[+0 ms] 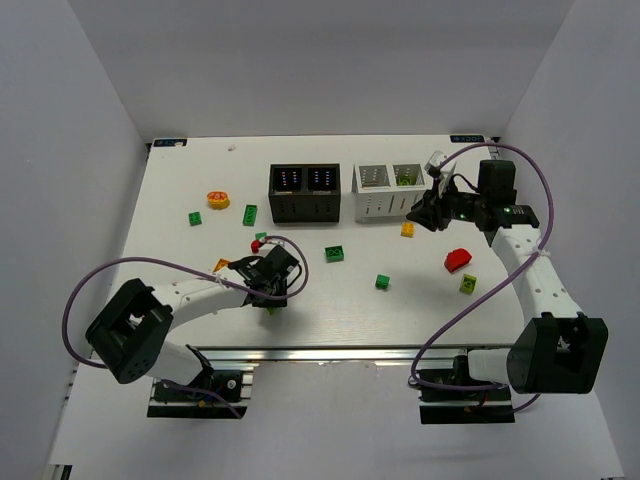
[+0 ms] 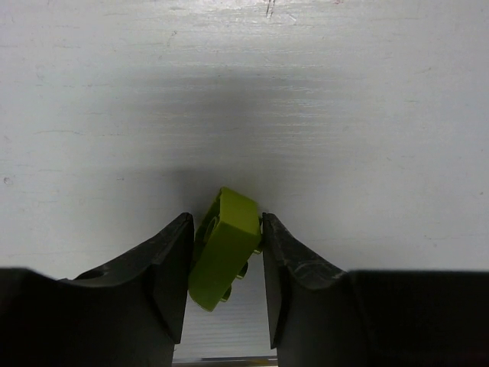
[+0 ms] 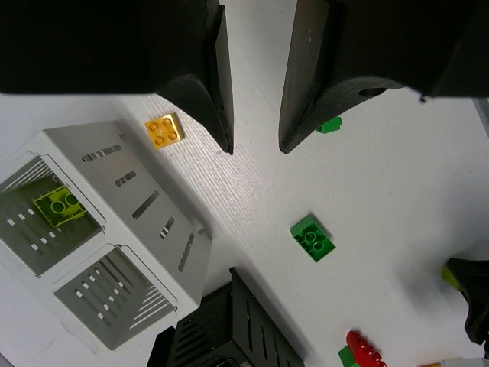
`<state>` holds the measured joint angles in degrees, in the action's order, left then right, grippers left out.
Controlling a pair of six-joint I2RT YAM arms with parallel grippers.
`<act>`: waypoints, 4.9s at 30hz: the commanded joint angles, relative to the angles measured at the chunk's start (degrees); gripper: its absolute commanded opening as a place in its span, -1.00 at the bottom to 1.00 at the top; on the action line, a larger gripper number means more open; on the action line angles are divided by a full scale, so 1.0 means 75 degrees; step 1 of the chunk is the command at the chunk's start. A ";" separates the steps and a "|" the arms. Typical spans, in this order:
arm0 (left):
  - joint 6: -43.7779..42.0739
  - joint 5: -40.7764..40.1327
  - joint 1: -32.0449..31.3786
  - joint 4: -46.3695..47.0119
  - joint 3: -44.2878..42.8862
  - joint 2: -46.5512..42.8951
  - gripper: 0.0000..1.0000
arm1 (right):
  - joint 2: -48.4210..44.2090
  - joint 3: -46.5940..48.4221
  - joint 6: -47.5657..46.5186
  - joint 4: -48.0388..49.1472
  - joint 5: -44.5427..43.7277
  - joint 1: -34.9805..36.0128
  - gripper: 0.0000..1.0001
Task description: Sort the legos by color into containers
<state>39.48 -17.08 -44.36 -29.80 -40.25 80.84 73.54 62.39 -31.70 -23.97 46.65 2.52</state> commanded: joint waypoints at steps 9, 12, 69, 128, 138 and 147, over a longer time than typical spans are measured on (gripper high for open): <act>-0.0354 0.1008 0.0008 0.0843 -0.0996 -0.0629 -0.53 | -0.0383 0.0025 0.1026 0.0793 -0.0770 -0.0032 -0.61; -0.0401 0.1665 0.0008 0.1570 -0.1534 -0.0618 -0.64 | -0.0442 0.0013 0.1472 0.1120 -0.1204 -0.0137 -1.00; -0.2183 0.2055 0.0008 0.5263 -1.2141 0.8265 0.33 | -0.1473 -0.0819 0.2786 0.1227 -0.0982 -0.2059 -0.61; 0.0652 -0.0254 0.0676 0.2298 -0.0341 -0.3289 0.96 | 0.2089 -0.1369 0.3243 -0.1517 -0.5892 -0.2106 0.19; 0.1368 -0.0488 0.0676 0.2110 0.0245 -0.4262 0.96 | 0.2195 -0.1745 0.3477 -0.1140 -0.5986 -0.2129 -0.10; 0.1672 -0.0652 0.0676 0.1935 0.0561 -0.4754 0.96 | 0.1762 -0.1604 0.2939 -0.1665 -0.5378 -0.2130 -0.90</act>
<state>50.59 -20.56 -39.46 -14.17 -36.95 46.96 89.27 49.58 -7.22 -34.22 2.92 -13.17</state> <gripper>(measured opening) 0.980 0.430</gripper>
